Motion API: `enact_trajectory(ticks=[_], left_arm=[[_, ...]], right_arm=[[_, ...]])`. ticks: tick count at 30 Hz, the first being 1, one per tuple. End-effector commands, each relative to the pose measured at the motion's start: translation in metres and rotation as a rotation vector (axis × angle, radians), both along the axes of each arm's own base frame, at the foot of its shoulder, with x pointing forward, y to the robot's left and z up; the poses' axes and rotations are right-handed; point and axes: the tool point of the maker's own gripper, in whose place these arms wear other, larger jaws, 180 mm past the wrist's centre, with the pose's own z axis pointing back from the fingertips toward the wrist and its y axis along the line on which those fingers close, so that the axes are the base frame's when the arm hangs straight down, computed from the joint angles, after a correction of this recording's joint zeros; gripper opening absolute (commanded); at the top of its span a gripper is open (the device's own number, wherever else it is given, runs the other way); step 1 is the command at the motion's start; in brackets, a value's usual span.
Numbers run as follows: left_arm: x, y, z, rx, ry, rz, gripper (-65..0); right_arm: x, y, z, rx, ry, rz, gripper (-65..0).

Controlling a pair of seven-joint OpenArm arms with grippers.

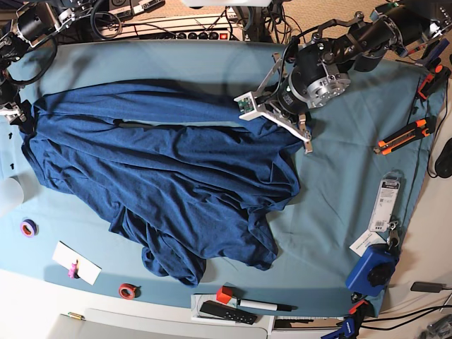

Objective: Layout the t-shirt on the table in an organized manner, then fold the t-shirt properly
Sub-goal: 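Lay the held sleeve back across the t-shirt with the left gripper, then hold the sleeve with the left gripper while the right gripper grasps the collar edge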

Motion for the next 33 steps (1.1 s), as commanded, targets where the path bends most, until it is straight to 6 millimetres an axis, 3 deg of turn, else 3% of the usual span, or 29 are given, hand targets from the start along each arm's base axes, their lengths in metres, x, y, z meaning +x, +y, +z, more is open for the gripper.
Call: enact_trajectory(ticks=[1,6,9,19,33], left_arm=[[0.004,0.001,0.007,-0.005,-0.026,0.004,-65.0],[-0.014,-0.001,-0.005,-0.016,0.040,-0.003,-65.0],[-0.024,-0.004,-0.009,-0.031,0.066,-0.010,-65.0],[-0.028,-0.007,-0.011,-0.045,0.076,-0.015,-65.0],[-0.028,-0.007,-0.011,-0.044,0.076,-0.015,-65.0]], right_arm=[[0.007,-0.013,0.028,-0.034,-0.083,-0.008,-36.2],[-0.004,-0.006,0.052,0.066,-0.224,0.018,-36.2],[-0.018,-0.001,0.053,0.106,-0.255,0.024,-36.2],[-0.061,0.034,-0.002,0.266,-0.217,-0.058,-36.2],[-0.072,0.060,-0.059,0.410,-0.120,-0.257,-36.2]])
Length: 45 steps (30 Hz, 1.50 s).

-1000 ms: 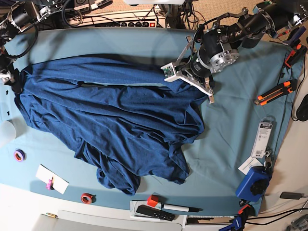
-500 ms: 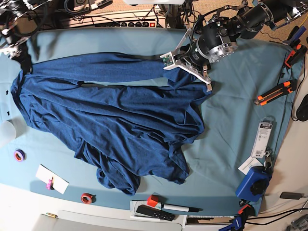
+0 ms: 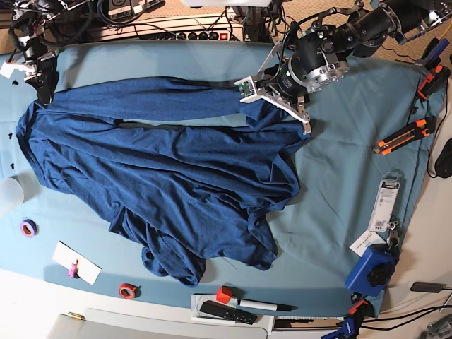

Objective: Layout the t-shirt on the table in an organized manner, then fold the t-shirt properly
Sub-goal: 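Hold the sleeve with the left gripper while the right gripper grasps the collar edge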

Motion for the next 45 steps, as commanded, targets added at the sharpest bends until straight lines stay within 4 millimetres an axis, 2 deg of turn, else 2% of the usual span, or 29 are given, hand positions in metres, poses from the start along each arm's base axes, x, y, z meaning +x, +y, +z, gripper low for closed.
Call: enact_trajectory(ticks=[1,9,11,15,21,25,29,41,45], left_arm=[[0.004,-0.002,0.008,-0.018,-0.028,-0.002,-65.0],[0.005,-0.002,0.008,-0.018,-0.029,-0.001,-65.0],[0.005,-0.002,0.008,-0.018,-0.028,-0.001,-65.0],[0.005,-0.002,0.008,-0.018,-0.028,-0.001,-65.0],[0.005,-0.002,0.008,-0.018,-0.029,-0.002,-65.0],[0.004,-0.004,0.008,-0.025,-0.022,-0.003,-65.0],[0.004,-0.003,0.008,-0.023,-0.022,-0.002,-65.0],[0.001,-0.003,0.006,-0.024,-0.013,-0.003,-65.0],[0.001,-0.003,0.006,-0.024,-0.013,-0.002,-65.0]], right_arm=[[-0.005,0.009,-0.013,0.022,0.064,0.024,-36.2],[-0.013,0.012,-0.025,0.043,0.149,0.040,-36.3],[-0.014,0.013,-0.023,0.040,0.155,0.068,-36.3],[-0.015,0.010,0.001,-0.055,0.136,0.115,-36.3],[-0.036,0.007,0.045,-0.284,0.206,0.187,-36.3],[-0.043,0.020,0.074,-0.428,0.226,0.217,-36.3],[-0.035,0.033,0.089,-0.497,0.187,0.175,-36.3],[-0.005,0.071,0.042,-0.307,0.218,0.072,-36.3],[0.004,0.084,0.034,-0.297,0.226,0.091,-36.3]])
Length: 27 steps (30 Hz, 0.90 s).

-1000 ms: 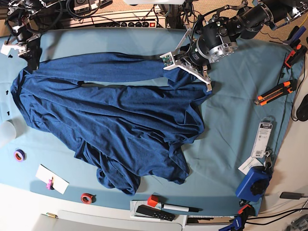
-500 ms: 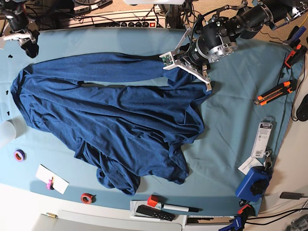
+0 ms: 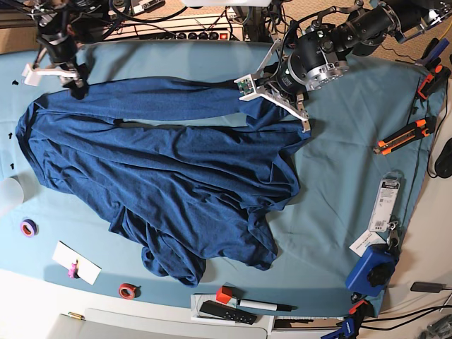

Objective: Layout the t-shirt on the table in an organized manner, then fold the t-shirt properly
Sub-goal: 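Hold the sleeve with the left gripper while the right gripper grasps the collar edge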

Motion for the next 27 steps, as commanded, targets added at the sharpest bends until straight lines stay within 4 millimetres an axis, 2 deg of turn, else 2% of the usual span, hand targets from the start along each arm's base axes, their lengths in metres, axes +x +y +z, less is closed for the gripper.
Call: enact_trajectory(ticks=[1,3,8,13,17,21,22,23,25,26,27], left_arm=[[0.005,-0.002,0.008,-0.018,-0.028,-0.001,-65.0],[0.005,-0.002,0.008,-0.019,-0.029,-0.002,-65.0],[0.005,-0.002,0.008,-0.019,-0.029,-0.002,-65.0],[0.005,-0.002,0.008,-0.019,-0.029,-0.002,-65.0],[0.005,-0.002,0.008,-0.019,-0.029,-0.002,-65.0],[0.005,-0.002,0.008,-0.019,-0.029,-0.002,-65.0],[0.005,-0.002,0.008,-0.019,-0.029,-0.002,-65.0],[0.005,-0.002,0.008,-0.019,-0.029,-0.002,-65.0],[0.005,-0.002,0.008,-0.019,-0.030,-0.002,-65.0],[0.005,-0.002,0.008,-0.019,-0.030,-0.002,-65.0],[0.005,-0.002,0.009,-0.021,-0.030,-0.002,-65.0]], right_arm=[[0.008,-0.004,0.012,-0.035,-0.045,0.009,-36.3],[0.009,-0.004,0.010,-0.038,-0.036,0.013,-36.3],[-0.007,-0.017,-0.002,-0.036,0.023,-0.063,-36.3],[-0.017,-0.018,-0.036,0.073,0.030,-0.122,-36.3],[-0.008,-0.014,-0.049,0.132,0.013,-0.118,-36.3],[0.006,-0.014,-0.044,0.133,-0.017,-0.109,-36.6],[0.010,-0.012,-0.043,0.130,-0.021,-0.097,-39.2],[0.013,-0.010,-0.042,0.129,-0.023,-0.082,-44.5],[0.018,-0.005,-0.040,0.120,-0.033,-0.040,-59.9],[0.020,-0.003,-0.039,0.118,-0.034,-0.018,-65.0],[0.020,-0.001,-0.039,0.125,-0.029,-0.003,-65.0]])
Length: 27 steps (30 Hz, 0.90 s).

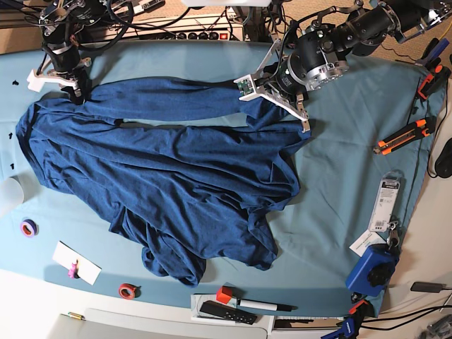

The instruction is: Layout the t-shirt on the table in an organized manner, then fold the t-shirt properly

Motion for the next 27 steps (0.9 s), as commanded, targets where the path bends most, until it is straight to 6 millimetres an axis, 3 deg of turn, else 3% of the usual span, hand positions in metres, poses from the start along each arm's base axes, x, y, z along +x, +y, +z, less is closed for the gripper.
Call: enact_trajectory(ticks=[1,8,15,22,27], left_arm=[[0.006,-0.003,0.009,-0.024,-0.032,-0.004,-65.0],[0.014,-0.004,0.018,-0.047,-0.091,0.018,-65.0],[0.002,-0.025,0.053,-0.174,-0.113,-0.035,-65.0],[0.010,-0.039,0.072,-0.265,-0.211,-0.078,-65.0],[0.029,-0.046,0.097,-0.344,-0.345,-0.054,-65.0]], right_arm=[[-0.003,0.008,-0.005,0.023,0.040,0.050,-65.0],[-0.014,-0.003,0.013,-0.048,0.069,0.135,-65.0],[-0.025,-0.009,0.048,-0.199,0.089,0.176,-65.0],[-0.012,-0.012,0.094,-0.357,0.017,0.185,-65.0],[0.001,-0.032,0.119,-0.464,-0.031,0.150,-65.0]])
